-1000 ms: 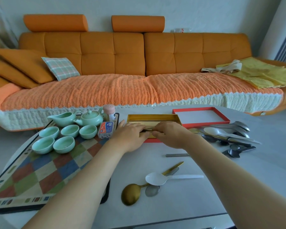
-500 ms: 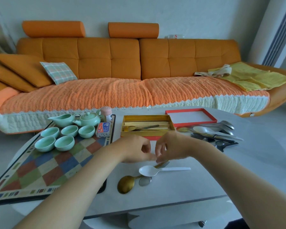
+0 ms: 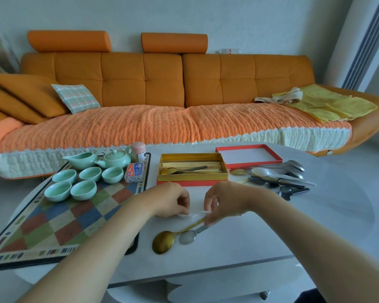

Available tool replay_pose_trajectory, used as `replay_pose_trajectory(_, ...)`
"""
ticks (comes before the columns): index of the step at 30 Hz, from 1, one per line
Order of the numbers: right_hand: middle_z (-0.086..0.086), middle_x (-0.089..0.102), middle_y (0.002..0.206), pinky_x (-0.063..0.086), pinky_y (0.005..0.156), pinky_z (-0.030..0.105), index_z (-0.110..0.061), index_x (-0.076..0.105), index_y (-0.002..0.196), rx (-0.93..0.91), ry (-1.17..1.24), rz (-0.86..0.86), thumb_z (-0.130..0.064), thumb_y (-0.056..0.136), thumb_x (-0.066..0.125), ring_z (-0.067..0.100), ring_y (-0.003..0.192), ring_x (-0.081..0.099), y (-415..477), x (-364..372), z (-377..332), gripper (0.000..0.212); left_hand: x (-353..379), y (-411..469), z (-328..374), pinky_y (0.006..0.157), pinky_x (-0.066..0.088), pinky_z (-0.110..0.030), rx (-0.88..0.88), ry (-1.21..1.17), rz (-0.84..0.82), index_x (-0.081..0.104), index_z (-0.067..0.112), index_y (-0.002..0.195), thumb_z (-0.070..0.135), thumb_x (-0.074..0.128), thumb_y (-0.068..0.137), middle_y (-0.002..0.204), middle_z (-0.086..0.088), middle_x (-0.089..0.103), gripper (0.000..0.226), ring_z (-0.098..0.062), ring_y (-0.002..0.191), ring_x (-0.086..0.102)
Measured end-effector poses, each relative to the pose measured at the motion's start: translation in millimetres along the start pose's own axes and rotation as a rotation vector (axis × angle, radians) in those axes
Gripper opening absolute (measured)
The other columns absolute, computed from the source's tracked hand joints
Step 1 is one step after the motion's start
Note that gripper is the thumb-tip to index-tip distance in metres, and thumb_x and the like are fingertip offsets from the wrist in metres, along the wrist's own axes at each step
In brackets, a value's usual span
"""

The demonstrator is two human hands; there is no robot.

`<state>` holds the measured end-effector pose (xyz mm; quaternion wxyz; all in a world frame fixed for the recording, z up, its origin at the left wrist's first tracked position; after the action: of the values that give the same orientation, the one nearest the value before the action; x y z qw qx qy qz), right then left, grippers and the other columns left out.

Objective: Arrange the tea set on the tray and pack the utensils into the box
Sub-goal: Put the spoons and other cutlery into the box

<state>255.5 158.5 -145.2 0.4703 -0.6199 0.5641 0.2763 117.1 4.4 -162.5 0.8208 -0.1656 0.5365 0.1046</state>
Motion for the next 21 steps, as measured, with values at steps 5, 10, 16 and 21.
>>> replay_pose_trajectory(5,-0.013,0.066,0.090,0.046,0.069,0.020,-0.027,0.075,0.098,0.043,0.003,0.120,-0.037,0.089,0.070,0.005,0.083,0.059,12.5,2.3,9.0,0.015,-4.2,2.4,-15.0,0.072,0.049,-0.025,-0.039,-0.007,0.110,0.066,0.037,0.088,0.035,0.065,0.090,0.094,0.018,0.063,0.003,-0.003,0.086,0.059)
replay_pose_trajectory(10,-0.003,0.069,0.091,0.049,0.066,0.028,-0.019,0.074,0.102,0.087,-0.012,0.213,-0.040,0.097,0.057,0.013,0.078,0.060,22.9,-6.1,12.6,0.028,-11.8,5.2,-14.3,0.083,0.051,-0.034,-0.019,-0.285,0.198,0.067,0.039,0.092,0.055,0.056,0.090,0.096,0.014,0.066,0.019,-0.007,0.092,0.061)
replay_pose_trajectory(16,-0.009,0.062,0.086,0.049,0.063,0.026,-0.029,0.067,0.104,0.050,0.072,0.481,-0.039,0.095,0.061,0.009,0.074,0.058,35.8,-18.1,18.3,0.014,-21.7,18.5,-21.1,0.071,0.044,-0.028,-0.039,-0.345,0.380,0.065,0.036,0.099,0.033,0.054,0.098,0.091,0.014,0.063,0.011,-0.010,0.089,0.060)
replay_pose_trajectory(21,-0.005,0.059,0.105,0.046,0.072,0.031,-0.025,0.059,0.119,-0.001,0.000,0.670,-0.023,0.103,0.047,0.016,0.089,0.056,60.3,-26.0,24.3,0.021,-29.0,40.3,-29.1,0.071,0.041,-0.028,-0.100,-0.429,0.523,0.061,0.029,0.111,0.032,0.051,0.099,0.100,0.004,0.061,0.016,-0.015,0.092,0.058)
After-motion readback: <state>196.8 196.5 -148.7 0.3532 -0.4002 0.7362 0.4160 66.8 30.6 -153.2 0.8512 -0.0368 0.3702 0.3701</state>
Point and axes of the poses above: each hand's wrist, its own y-axis towards the middle knuckle, its own x-axis out of the palm, z = x × y, the point moved 1 cm from there along y, towards the middle knuckle
